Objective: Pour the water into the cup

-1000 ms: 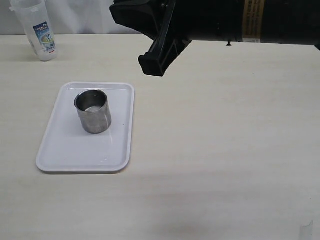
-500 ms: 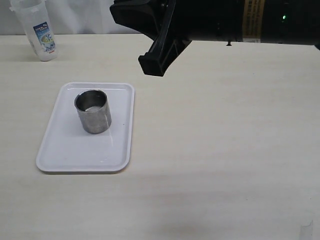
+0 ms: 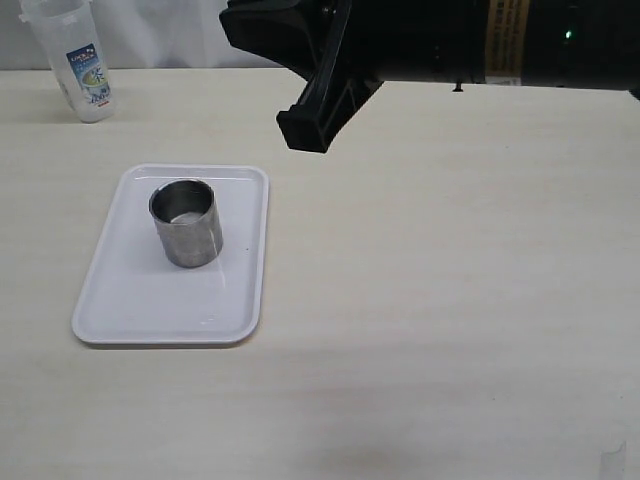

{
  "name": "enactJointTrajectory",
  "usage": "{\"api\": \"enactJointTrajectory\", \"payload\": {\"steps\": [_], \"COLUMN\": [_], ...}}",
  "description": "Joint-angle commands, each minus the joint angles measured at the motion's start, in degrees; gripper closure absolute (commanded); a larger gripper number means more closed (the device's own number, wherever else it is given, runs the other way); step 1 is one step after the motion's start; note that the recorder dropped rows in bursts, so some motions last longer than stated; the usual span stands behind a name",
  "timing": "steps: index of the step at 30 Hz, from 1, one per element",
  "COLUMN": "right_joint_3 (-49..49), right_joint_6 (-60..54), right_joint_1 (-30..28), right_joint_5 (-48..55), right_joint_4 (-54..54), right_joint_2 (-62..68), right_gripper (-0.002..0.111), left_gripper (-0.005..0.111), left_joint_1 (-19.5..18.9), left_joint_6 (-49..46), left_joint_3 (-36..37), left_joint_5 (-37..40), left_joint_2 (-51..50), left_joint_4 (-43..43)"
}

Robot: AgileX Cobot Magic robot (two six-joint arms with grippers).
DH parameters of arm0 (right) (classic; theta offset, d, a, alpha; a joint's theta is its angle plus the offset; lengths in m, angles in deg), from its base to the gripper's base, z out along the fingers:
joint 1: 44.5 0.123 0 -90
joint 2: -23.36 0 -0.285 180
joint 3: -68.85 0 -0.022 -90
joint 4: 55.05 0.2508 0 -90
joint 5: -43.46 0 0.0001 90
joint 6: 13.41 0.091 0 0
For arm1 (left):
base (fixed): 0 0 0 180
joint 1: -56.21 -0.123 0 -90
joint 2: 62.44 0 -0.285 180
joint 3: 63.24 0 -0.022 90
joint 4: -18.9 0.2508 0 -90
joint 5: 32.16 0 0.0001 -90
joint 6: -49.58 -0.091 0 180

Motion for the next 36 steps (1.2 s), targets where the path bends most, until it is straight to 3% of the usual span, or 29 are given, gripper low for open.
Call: {"api": "enactJointTrajectory", "payload": {"steps": [1, 4, 14, 18, 23, 36], "right_joint_3": [-0.3, -0.3, -0.3, -0.3, -0.3, -0.3], "right_joint_6": [0.0, 0.0, 0.0, 0.0, 0.0, 0.0], "right_joint_1": [-0.1, -0.1, -0.1, -0.1, -0.1, -0.1], "right_joint_5": [0.1, 0.1, 0.1, 0.1, 0.1, 0.1], "right_joint_4": [0.6, 0.6, 0.8, 0.8, 0.8, 0.8], "right_joint_2": [-0.3, -0.3, -0.3, -0.3, -0.3, -0.3], "right_gripper": [0.104, 0.104, 0.104, 0.104, 0.104, 0.104], "left_gripper": [0.107, 0.107, 0.107, 0.107, 0.107, 0.107], "left_joint_1": [0.5, 0.5, 0.5, 0.5, -0.9, -1.0], "left_joint_6": [-13.2, -15.5, -18.8, -18.8, -20.0, -23.7], "left_joint_3": [0.3, 1.6, 18.6, 21.4, 21.7, 26.8], "left_joint_5": [3.2, 3.8, -13.3, -12.6, -5.1, -5.1], "left_joint_2": [0.3, 0.7, 2.7, 2.7, 2.7, 2.7], "left_joint_4": [-9.4, -10.3, -9.9, -10.9, -13.0, -15.5]}}
